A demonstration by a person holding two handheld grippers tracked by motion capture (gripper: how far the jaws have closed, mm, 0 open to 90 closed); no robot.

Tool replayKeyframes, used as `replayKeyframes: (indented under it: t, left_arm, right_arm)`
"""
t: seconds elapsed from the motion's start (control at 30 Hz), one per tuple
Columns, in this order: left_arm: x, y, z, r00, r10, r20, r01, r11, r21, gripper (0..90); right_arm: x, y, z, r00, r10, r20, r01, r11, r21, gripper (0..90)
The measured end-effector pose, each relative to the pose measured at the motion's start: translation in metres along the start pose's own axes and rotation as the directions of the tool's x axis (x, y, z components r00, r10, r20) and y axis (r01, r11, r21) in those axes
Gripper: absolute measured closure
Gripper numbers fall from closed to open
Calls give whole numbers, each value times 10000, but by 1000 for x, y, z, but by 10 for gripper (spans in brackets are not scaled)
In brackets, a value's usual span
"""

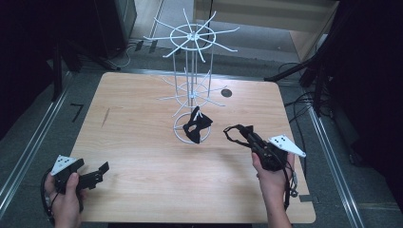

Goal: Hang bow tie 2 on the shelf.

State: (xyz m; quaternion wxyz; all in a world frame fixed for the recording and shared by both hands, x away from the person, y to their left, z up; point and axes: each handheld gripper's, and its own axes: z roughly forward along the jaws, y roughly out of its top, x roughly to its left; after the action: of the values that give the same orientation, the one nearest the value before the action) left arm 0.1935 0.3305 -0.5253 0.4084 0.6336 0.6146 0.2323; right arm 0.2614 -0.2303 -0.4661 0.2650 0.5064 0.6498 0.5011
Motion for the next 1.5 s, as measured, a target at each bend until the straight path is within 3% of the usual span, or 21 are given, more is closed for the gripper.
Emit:
replayKeyframes:
  t: [0.57, 1.5]
  left_arm:
    - [0, 0, 0, 10000, -19, 9, 19, 10000, 17, 10]
    - [0, 0, 1, 10000, -29, 4, 29, 10000, 38, 10]
  right_arm:
    - [22, 31, -11, 9982, -393, -454, 364, 9973, -641, 778]
    - [46, 61, -13, 9914, -898, -951, 774, 9889, -1270, 778]
